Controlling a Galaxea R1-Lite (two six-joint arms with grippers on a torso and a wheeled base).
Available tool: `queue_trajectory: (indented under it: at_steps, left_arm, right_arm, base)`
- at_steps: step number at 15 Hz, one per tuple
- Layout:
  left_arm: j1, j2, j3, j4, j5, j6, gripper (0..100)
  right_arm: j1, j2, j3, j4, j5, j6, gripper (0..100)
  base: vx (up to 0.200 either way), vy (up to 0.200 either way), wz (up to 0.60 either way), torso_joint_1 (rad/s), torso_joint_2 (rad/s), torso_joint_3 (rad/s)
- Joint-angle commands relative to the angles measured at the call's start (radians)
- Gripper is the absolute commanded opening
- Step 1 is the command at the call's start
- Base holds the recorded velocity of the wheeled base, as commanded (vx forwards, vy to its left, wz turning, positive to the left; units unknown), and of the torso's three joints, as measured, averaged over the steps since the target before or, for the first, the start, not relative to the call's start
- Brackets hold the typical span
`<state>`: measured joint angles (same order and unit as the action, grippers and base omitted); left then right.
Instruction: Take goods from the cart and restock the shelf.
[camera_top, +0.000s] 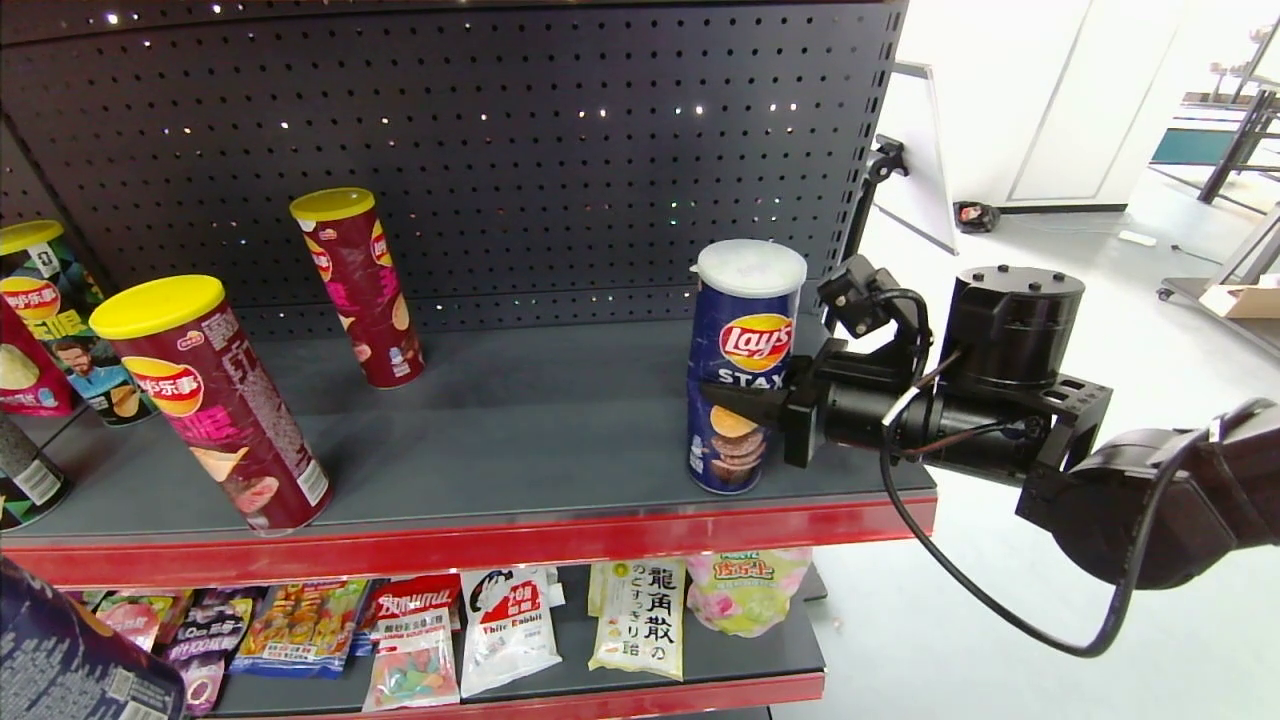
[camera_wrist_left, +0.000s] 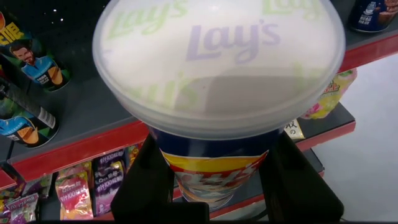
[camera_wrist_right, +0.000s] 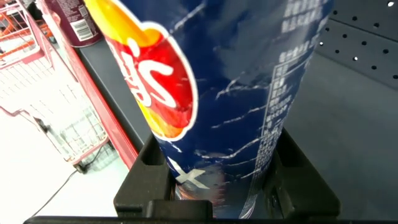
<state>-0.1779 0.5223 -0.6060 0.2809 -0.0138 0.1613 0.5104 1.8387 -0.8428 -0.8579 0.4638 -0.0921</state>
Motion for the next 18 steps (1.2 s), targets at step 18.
queue_trajectory:
  at_steps: [18]
  left_arm:
    - [0.000,0.005,0.002,0.000,0.000,0.001,0]
  right_arm:
    - [0.008,0.014,0.014,0.000,-0.042,-0.041,0]
  base:
    - [0.000,0.000,0.00,0.000,0.00,0.000]
